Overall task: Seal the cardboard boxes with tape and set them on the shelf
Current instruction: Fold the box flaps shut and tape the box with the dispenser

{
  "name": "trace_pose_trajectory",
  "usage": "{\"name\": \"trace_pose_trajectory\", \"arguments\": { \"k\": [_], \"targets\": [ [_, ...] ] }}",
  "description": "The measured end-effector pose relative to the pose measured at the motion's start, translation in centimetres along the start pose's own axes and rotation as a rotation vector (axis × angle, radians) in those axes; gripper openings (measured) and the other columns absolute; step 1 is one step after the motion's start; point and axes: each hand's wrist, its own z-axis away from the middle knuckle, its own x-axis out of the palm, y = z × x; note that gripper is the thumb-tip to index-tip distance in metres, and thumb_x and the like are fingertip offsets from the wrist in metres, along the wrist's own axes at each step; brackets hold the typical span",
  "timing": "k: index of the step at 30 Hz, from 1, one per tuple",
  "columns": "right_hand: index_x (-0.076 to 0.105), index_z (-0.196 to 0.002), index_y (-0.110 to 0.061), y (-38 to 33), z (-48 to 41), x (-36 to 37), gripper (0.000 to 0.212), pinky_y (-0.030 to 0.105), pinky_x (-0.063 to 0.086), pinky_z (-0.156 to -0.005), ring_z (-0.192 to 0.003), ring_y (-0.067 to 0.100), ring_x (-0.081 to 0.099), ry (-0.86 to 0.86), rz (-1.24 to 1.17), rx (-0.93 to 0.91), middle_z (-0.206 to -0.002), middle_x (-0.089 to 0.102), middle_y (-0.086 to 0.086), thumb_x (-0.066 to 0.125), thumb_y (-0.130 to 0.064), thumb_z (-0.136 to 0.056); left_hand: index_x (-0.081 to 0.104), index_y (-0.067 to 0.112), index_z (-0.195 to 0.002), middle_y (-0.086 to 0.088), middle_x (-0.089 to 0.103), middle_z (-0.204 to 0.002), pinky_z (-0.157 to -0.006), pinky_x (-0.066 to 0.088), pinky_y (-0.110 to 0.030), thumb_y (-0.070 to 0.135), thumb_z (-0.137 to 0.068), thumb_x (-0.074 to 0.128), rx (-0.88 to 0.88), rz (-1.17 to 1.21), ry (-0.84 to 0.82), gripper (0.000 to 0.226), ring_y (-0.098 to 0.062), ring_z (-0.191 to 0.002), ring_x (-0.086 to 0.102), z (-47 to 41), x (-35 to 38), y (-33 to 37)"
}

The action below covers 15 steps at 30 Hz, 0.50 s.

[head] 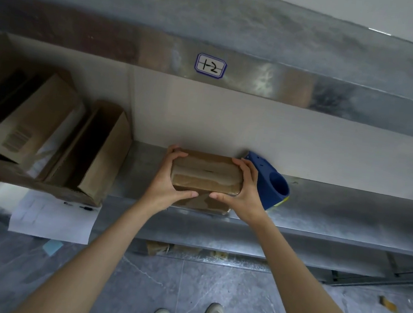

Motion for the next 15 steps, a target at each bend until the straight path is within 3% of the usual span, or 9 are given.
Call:
{"name": "trace_pose_trajectory", "arguments": {
  "k": [3, 8, 10, 12, 13, 15],
  "targets": [
    [0.038, -0.143, -0.030, -0.3, 0.0, -0.2, 0.102, 0.000, 0.023, -0.104, -0.131, -0.007, 0.026, -0.001, 0.013, 0.005, -0.146, 0.019, -0.013, 0.086, -0.052, -0.057, 0.042, 0.028, -0.137, 0.015, 0.019, -0.157, -0.118, 0.029, -0.026, 0.015, -0.066, 0.092, -0.004, -0.062, -0.063, 0.087, 0.001, -0.141, 0.026, 0.2, -1.3, 0.3],
    [0.043, -0.144, -0.030, -0.8, -0.4, -0.8, 0.093, -0.002, 0.022, -0.101, -0.134, -0.002, 0.027, -0.051, 0.072, -0.023, -0.153, 0.024, -0.009, 0.090, -0.033, -0.064, 0.049, 0.031, -0.136, 0.017, 0.032, -0.144, -0.116, 0.032, -0.034, 0.028, -0.061, 0.094, -0.022, -0.163, -0.084, 0.088, -0.005, -0.137, 0.033, 1.5, -4.3, 0.7],
    [0.048, -0.141, -0.029, -1.2, -0.6, -0.9, 0.082, 0.007, 0.029, -0.106, -0.131, -0.001, 0.030, -0.031, 0.097, -0.031, -0.152, 0.030, -0.006, 0.087, -0.031, -0.069, 0.052, 0.033, -0.134, 0.018, 0.035, -0.137, -0.113, 0.036, -0.035, 0.034, -0.058, 0.095, -0.031, -0.174, -0.079, 0.088, -0.008, -0.133, 0.038, 2.3, -5.2, 0.7],
    [0.052, -0.139, -0.027, -1.7, -0.7, -0.7, 0.073, 0.028, 0.039, -0.111, -0.127, 0.001, 0.035, -0.011, 0.129, -0.060, -0.148, 0.038, -0.004, 0.084, -0.033, -0.074, 0.055, 0.034, -0.130, 0.015, 0.037, -0.133, -0.111, 0.039, -0.033, 0.034, -0.060, 0.093, -0.025, -0.163, -0.044, 0.080, -0.008, -0.129, 0.042, 3.3, -5.7, 0.6],
    [0.052, -0.138, -0.026, -2.0, -0.8, -0.5, 0.071, 0.033, 0.040, -0.111, -0.127, 0.004, 0.037, -0.011, 0.147, -0.075, -0.145, 0.041, -0.003, 0.083, -0.033, -0.074, 0.057, 0.034, -0.127, 0.013, 0.039, -0.130, -0.110, 0.040, -0.033, 0.032, -0.062, 0.092, -0.023, -0.152, -0.015, 0.074, -0.006, -0.125, 0.044, 3.8, -5.8, 0.6],
    [0.052, -0.138, -0.025, -2.6, -0.7, 0.1, 0.071, 0.021, 0.034, -0.111, -0.130, 0.010, 0.039, -0.028, 0.194, -0.101, -0.145, 0.042, -0.001, 0.084, -0.030, -0.074, 0.059, 0.032, -0.121, 0.012, 0.043, -0.126, -0.107, 0.043, -0.032, 0.028, -0.066, 0.091, -0.017, -0.147, 0.067, 0.064, 0.003, -0.118, 0.047, 4.7, -5.6, 0.6]
  ]
}}
